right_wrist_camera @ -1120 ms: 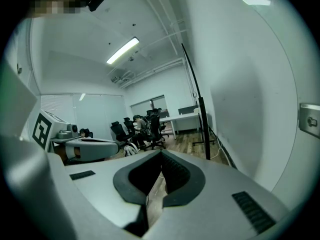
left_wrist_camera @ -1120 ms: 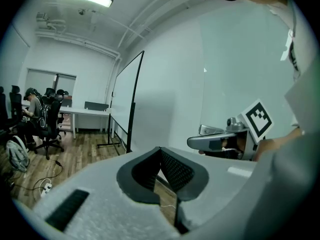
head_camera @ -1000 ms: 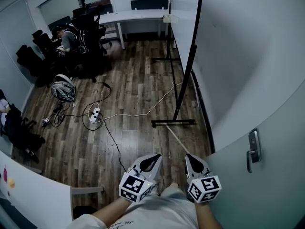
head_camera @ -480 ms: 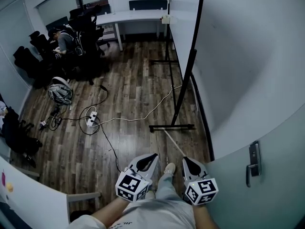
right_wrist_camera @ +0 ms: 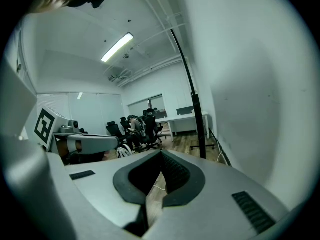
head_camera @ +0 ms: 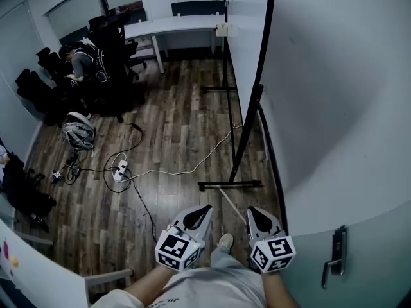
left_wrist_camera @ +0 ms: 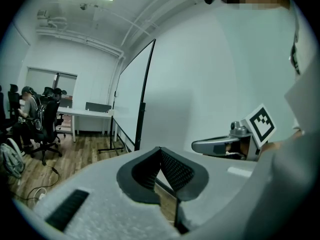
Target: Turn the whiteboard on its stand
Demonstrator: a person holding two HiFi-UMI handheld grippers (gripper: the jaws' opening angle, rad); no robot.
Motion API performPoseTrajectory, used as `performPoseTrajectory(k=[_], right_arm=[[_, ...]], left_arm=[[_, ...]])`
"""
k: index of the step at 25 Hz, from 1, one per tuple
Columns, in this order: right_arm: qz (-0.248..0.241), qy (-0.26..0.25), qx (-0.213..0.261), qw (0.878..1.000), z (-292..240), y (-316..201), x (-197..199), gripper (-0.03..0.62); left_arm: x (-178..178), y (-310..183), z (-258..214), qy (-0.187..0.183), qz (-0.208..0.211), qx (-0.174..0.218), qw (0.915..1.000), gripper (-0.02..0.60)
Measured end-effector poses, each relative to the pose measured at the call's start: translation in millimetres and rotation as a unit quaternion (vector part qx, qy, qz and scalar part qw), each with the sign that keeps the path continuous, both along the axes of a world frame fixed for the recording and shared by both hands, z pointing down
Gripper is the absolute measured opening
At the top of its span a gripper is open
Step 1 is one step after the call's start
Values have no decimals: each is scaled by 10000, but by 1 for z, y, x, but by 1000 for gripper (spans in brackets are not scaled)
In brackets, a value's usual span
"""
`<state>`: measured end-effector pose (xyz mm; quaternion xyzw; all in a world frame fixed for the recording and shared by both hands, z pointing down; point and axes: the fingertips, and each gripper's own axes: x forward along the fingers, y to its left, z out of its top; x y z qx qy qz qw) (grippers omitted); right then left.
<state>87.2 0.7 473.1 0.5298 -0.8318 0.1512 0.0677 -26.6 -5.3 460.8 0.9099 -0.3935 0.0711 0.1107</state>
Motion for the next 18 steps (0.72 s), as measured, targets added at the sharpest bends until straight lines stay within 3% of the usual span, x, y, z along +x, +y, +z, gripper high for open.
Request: performPoseTrajectory(k=[8, 18], right_arm=[[-134, -105, 133, 9998, -12, -66, 32, 6], [-180, -106, 195, 9996, -15, -111, 47, 6]], left_arm=[[31, -66, -9, 108, -151, -46, 9998, 9], [47, -109, -13, 72, -204, -35, 9998, 9]])
